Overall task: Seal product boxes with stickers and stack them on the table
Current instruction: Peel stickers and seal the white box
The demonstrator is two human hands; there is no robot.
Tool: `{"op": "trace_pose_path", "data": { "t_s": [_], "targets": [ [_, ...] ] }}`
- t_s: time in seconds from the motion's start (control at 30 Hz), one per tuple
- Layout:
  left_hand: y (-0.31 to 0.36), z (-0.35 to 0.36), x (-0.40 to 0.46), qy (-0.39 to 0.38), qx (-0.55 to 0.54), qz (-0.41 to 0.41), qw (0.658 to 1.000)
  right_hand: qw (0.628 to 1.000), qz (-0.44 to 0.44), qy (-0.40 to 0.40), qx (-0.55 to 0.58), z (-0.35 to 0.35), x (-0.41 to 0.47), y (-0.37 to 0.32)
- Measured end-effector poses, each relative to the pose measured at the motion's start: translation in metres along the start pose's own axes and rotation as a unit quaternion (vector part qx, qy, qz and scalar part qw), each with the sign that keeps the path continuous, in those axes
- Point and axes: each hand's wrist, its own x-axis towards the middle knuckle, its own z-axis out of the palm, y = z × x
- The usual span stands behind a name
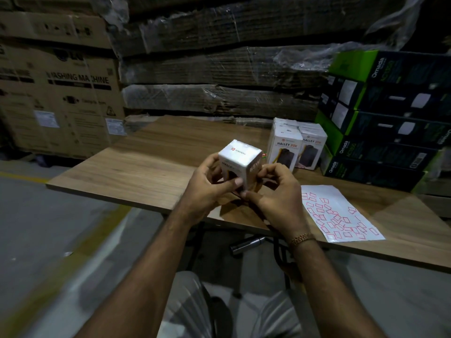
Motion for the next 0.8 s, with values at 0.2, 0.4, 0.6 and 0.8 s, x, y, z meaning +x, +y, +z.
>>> {"op": "trace_pose_path", "data": {
  "t_s": [0.2, 0.4, 0.6, 0.8],
  "targets": [
    [0.001, 0.009, -0.001, 0.048, 0.035, -0.010, 0.998, 0.997, -0.051, 0.002, -0.060, 0.003, -0.001, -0.004],
    [0.007, 0.005, 0.000, -0.015, -0.036, -0.044, 0.998, 0.992, 0.059, -0.047, 0.097, -0.003, -0.002, -0.007],
    [0.014, 0.009, 0.001, 0.004, -0.001, -0.075, 0.997, 0.987, 0.095, -0.060, 0.117, -0.002, 0.002, -0.002],
    [0.008, 0.018, 0.000, 0.106, 0.088, -0.024, 0.990, 0.997, 0.062, -0.031, 0.025, 0.002, 0.004, 0.002]
  ]
}}
